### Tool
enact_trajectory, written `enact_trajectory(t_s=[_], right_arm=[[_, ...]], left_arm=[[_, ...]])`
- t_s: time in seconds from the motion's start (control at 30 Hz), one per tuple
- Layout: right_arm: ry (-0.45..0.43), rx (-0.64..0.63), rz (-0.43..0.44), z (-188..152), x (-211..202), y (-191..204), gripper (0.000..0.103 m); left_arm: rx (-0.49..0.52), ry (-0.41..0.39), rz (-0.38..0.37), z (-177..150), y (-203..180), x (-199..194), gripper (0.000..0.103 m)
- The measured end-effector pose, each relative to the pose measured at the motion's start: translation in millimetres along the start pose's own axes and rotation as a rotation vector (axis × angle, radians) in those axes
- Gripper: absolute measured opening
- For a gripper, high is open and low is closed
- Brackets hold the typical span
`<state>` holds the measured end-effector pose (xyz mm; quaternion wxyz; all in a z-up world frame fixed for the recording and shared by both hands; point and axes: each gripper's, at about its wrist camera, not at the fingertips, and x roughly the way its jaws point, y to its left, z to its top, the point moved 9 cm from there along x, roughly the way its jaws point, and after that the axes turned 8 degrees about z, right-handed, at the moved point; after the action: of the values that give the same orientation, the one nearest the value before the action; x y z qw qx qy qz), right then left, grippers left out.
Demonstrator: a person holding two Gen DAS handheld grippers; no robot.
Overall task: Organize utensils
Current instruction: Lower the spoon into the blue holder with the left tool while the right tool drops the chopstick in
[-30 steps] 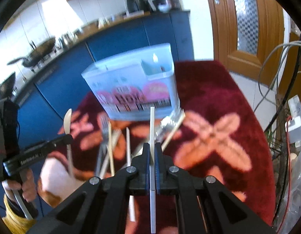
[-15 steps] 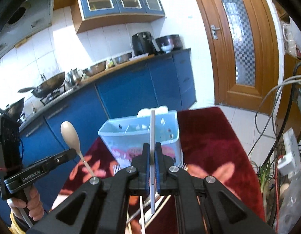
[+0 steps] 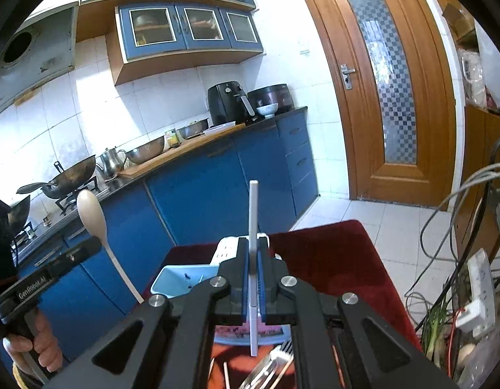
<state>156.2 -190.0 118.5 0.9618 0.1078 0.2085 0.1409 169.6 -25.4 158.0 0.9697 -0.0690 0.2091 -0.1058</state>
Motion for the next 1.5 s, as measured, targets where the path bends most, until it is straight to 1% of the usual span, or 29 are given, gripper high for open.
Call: enact_trajectory(t_s=[0.1,0.2,0.43,0.63,0.83,1.03,1.2,1.27,1.3,1.33,1.4,1.43,1.5], right_arm=[[-0.011,-0.031,-0.019,7.9,9.9,-0.5,0.006],[-0.024,-0.054,-0.026,16.6,21.5,0.4,0.006],[-0.021,-0.109,-0.047,16.5,52.1,-1.4,0.006],[0.018,-0.138,-0.052,-0.4,80.0,-6.1,0.006],[0.100,-0.127,-0.034,-27.9,106.3,-13.6,0.006],[0.149,-0.112,-0.027,-46.3,120.8,-16.4,0.006],[0.161,-0.092,-0.008,-53.6,120.8,-16.4,0.006],[0.162,-0.083,0.002,-54.2,119.5,-16.0,0.008],[0.162,-0.077,0.011,-53.9,119.7,-15.5,0.014],[0.162,-0.068,0.021,-53.7,119.4,-15.2,0.023],[0.159,-0.059,0.028,-52.5,118.3,-13.5,0.032],[0.156,-0.055,0.031,-52.0,117.0,-13.2,0.032],[0.151,-0.042,0.040,-50.4,113.5,-13.0,0.032]], left_arm=[[0.017,-0.025,0.026,10.6,2.2,12.4,0.000],[0.021,-0.028,0.043,13.4,4.0,29.3,0.000],[0.017,-0.018,0.055,3.1,6.4,62.8,0.000],[0.012,0.006,0.067,-14.8,12.6,89.0,0.000],[-0.005,0.042,0.069,-40.9,19.9,110.5,0.000],[-0.022,0.085,0.061,-67.6,26.0,123.0,0.000],[-0.023,0.107,0.061,-80.8,26.9,125.9,0.000],[-0.025,0.118,0.060,-83.7,27.8,126.2,0.000],[-0.029,0.120,0.058,-84.7,27.8,125.9,0.000],[-0.031,0.120,0.057,-84.4,27.2,124.8,0.000],[-0.027,0.130,0.055,-85.1,26.1,123.0,0.000],[-0.024,0.136,0.056,-85.4,25.7,121.8,0.001],[-0.020,0.143,0.060,-85.9,24.6,120.2,0.010]])
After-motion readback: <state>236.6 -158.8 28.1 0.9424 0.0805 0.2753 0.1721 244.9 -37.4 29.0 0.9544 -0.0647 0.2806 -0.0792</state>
